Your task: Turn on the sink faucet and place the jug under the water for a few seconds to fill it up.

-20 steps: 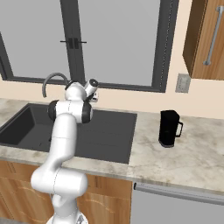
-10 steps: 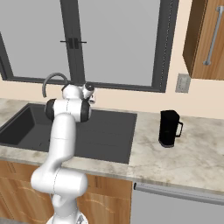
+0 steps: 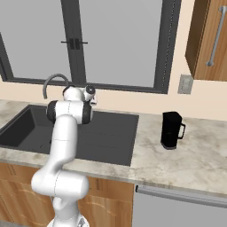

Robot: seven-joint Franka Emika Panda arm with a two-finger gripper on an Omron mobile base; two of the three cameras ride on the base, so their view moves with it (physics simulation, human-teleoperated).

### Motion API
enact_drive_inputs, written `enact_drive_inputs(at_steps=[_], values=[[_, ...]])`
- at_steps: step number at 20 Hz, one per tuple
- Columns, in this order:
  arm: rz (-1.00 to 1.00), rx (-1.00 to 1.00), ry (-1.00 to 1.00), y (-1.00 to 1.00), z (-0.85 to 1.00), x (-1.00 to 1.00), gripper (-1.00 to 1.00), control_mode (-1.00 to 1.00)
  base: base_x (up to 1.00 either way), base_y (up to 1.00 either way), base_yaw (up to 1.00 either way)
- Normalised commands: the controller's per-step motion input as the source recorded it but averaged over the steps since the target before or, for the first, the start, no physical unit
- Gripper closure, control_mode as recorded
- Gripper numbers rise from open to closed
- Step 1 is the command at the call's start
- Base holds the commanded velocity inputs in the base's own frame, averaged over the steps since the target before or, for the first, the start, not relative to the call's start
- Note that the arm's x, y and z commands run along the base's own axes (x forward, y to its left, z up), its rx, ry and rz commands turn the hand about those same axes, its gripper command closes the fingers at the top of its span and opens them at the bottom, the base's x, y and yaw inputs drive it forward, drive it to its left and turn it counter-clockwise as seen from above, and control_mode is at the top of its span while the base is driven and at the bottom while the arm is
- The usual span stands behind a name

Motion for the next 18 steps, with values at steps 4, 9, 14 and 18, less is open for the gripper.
enact_drive_inputs(at_steps=[4, 9, 14, 18], values=[[0.00, 0.00, 0.00, 0.00, 0.00, 0.00, 1.00, -1.00, 0.00, 0.00, 0.00], [0.00, 0.00, 0.00, 0.00, 0.00, 0.00, 1.00, -1.00, 0.00, 0.00, 0.00], [0.00, 0.00, 0.00, -0.08, 0.00, 0.00, 1.00, -1.00, 0.00, 0.00, 0.00], [-0.04, 0.00, 0.00, -0.23, 0.00, 0.00, 1.00, -1.00, 0.00, 0.00, 0.00]])
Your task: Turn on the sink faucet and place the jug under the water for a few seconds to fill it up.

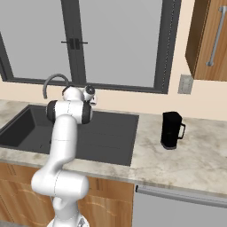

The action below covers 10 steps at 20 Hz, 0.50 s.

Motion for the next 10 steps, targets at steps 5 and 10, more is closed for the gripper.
enact_drive_inputs(at_steps=[5, 10], values=[[-0.08, 0.01, 0.00, -0.38, 0.00, 0.00, 1.00, -1.00, 0.00, 0.00, 0.00], [-0.10, 0.01, 0.00, -0.46, 0.00, -0.03, 1.00, -1.00, 0.00, 0.00, 0.00]])
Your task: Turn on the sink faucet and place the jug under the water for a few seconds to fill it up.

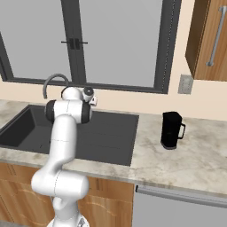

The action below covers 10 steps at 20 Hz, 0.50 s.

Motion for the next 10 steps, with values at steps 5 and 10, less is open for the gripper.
enact_drive_inputs(at_steps=[5, 10], values=[[-0.12, 0.02, 0.00, -0.53, 0.00, -0.06, 1.00, -1.00, 0.00, 0.00, 0.00], [-0.13, 0.06, 0.00, -0.60, 0.00, -0.05, 1.00, -1.00, 0.00, 0.00, 0.00]])
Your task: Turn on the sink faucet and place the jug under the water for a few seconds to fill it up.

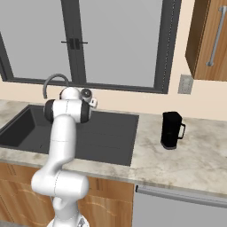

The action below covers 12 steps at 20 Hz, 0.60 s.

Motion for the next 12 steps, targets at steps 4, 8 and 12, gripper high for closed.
enact_drive_inputs(at_steps=[4, 8, 12], values=[[-0.14, 0.14, 0.00, -0.64, 0.00, -0.05, 1.00, -1.00, 0.00, 0.00, 0.00], [-0.15, 0.16, 0.00, -0.62, 0.00, -0.04, 1.00, -1.00, 0.00, 0.00, 0.00], [-0.16, 0.15, 0.00, -0.58, 0.00, -0.04, 1.00, -1.00, 0.00, 0.00, 0.00]])
